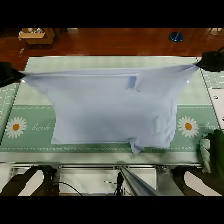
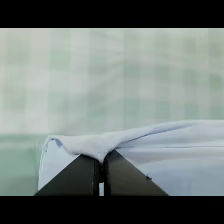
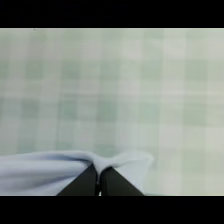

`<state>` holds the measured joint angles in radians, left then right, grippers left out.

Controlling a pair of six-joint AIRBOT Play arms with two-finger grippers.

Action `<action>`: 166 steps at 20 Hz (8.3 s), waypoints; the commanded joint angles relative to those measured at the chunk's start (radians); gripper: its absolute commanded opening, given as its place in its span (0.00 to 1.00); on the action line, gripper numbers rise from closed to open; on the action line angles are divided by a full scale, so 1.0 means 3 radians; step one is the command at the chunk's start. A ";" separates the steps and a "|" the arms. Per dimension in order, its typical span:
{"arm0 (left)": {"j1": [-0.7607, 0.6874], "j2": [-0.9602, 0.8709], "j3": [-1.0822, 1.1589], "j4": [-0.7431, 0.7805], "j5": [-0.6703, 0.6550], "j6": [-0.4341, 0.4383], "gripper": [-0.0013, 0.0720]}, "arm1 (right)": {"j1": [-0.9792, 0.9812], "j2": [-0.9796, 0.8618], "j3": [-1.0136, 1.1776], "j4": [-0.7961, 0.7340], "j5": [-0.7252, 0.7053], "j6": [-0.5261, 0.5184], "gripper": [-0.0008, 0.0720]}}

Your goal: Fold the shirts.

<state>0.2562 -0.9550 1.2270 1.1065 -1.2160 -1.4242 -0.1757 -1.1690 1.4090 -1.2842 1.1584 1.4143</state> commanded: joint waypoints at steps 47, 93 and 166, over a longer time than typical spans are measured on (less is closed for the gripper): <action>0.1199 -0.1211 -0.1545 -0.0276 -0.1204 0.0757 1.00 | -0.1254 0.0172 -0.2271 0.0521 0.0579 -0.0745 0.69; 0.0565 -0.1297 -0.1768 -0.0238 -0.0525 0.0534 0.05 | -0.0970 0.0226 -0.3452 0.1141 0.0347 -0.0692 0.06; 0.0155 -0.1820 -0.0160 -0.2307 -0.0170 0.1007 0.05 | -0.0605 -0.0504 -0.0989 0.1615 0.0104 -0.0607 0.05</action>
<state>0.3531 -1.5017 1.1782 0.4984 -1.2354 -1.1130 -0.3576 -1.4361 1.1076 -0.7261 1.1183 1.1988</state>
